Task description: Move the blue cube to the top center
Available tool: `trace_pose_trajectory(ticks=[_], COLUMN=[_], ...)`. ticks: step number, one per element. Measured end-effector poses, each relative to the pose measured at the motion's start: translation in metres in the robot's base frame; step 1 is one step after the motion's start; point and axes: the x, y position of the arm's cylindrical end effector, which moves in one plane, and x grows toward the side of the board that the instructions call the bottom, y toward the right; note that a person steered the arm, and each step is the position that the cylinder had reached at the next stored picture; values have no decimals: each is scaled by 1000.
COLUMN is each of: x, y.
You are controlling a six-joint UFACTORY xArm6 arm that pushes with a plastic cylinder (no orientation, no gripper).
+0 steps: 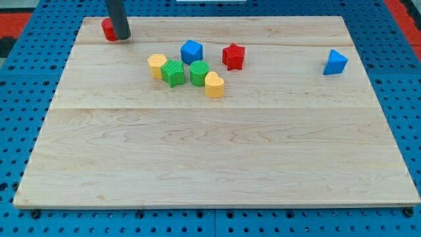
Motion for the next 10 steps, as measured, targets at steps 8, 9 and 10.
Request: trace_pose_trajectory(ticks=[8, 9, 10], x=[53, 15, 14], y=[179, 184, 185])
